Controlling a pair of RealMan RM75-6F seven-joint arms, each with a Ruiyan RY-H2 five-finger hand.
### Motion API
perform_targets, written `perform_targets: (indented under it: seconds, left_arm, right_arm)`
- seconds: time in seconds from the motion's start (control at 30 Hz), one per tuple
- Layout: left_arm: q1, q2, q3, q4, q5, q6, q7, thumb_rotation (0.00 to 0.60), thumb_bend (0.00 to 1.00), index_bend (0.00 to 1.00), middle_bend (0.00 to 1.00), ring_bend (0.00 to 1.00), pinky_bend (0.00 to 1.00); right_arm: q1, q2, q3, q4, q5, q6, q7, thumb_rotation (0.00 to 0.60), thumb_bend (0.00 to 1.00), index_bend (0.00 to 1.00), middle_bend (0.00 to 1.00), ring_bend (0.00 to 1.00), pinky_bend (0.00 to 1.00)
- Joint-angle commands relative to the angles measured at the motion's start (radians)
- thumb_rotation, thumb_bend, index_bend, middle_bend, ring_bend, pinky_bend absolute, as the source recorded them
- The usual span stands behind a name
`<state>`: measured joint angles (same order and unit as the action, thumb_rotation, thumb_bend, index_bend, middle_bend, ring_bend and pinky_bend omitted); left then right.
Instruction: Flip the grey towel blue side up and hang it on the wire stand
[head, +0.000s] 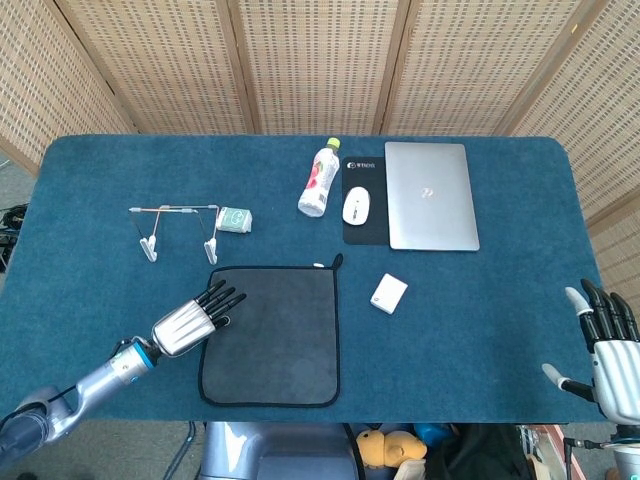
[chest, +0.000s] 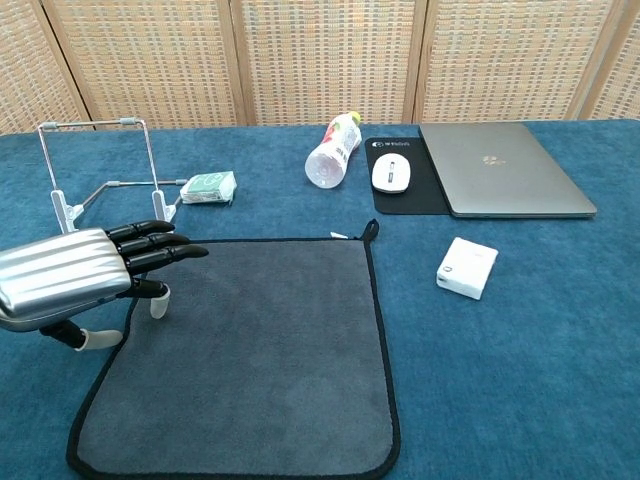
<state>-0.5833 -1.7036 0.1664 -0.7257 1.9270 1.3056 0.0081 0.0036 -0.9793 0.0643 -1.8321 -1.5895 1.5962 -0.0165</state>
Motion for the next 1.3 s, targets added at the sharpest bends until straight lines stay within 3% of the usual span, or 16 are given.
perform_targets:
  seconds: [0.03, 0.5, 0.9, 1.3]
  left_arm:
    - [-0.004, -0.002, 0.003, -0.002, -0.005, -0.004, 0.006, 0.6, 0.28, 0.44, 0.0, 0.0, 0.0]
    - [-0.009, 0.005, 0.027, -0.017, -0.015, -0.001, 0.027, 0.6, 0.41, 0.48, 0.0, 0.0, 0.0]
    - [-0.023, 0.008, 0.019, -0.037, -0.023, 0.022, 0.043, 0.6, 0.41, 0.63, 0.0, 0.0, 0.0]
    - [-0.082, 0.037, -0.007, -0.134, -0.01, 0.032, 0.091, 0.6, 0.41, 0.64, 0.0, 0.0, 0.0]
  right_arm:
    - [0.0, 0.001, 0.0, 0.0, 0.0, 0.0, 0.003, 0.6, 0.0, 0.0, 0.0, 0.0, 0.0]
    - [-0.003, 0.009, -0.003, -0.004, -0.004, 0.004, 0.023, 0.6, 0.0, 0.0, 0.0, 0.0, 0.0]
    - [-0.003, 0.013, -0.005, -0.005, -0.006, 0.003, 0.032, 0.6, 0.0, 0.0, 0.0, 0.0, 0.0]
    - [-0.004, 0.016, -0.005, -0.005, -0.006, 0.006, 0.039, 0.6, 0.0, 0.0, 0.0, 0.0, 0.0]
